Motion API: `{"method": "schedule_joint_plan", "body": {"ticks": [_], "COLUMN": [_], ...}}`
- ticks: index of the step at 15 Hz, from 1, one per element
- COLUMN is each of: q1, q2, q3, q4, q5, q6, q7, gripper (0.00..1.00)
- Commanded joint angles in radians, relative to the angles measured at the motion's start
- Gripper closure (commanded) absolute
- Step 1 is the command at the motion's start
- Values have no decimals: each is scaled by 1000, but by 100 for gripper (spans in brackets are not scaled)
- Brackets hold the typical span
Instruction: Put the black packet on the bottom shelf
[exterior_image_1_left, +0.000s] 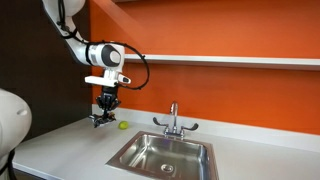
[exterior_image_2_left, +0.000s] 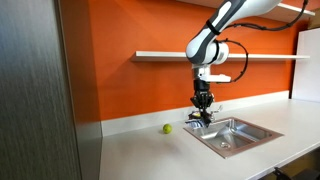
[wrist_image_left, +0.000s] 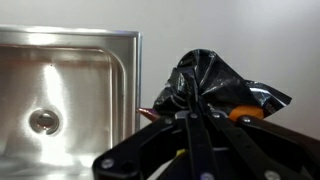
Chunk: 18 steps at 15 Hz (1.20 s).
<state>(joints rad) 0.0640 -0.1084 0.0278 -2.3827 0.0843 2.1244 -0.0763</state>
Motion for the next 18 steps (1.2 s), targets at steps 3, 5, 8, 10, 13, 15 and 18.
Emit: {"method": "schedule_joint_plan", "body": {"ticks": [3,5,8,10,13,15,18], "q1": [-10,-11,-12,-14,-11,-10,-9], "q2": [-225,-286,-374,-425,-484,-511,-521], "q3": [4,5,10,16,24,31,45], "q4": [-30,-21,2,24,75,122,202], "q5": [-22,-24,-31,-39,-48,-55,-67], "q6": [-112,-146,-210,-244,-276,-288,-293], "q7": [30,37,60,75,85,89,91], "gripper": [99,99,99,99,99,99,99]}}
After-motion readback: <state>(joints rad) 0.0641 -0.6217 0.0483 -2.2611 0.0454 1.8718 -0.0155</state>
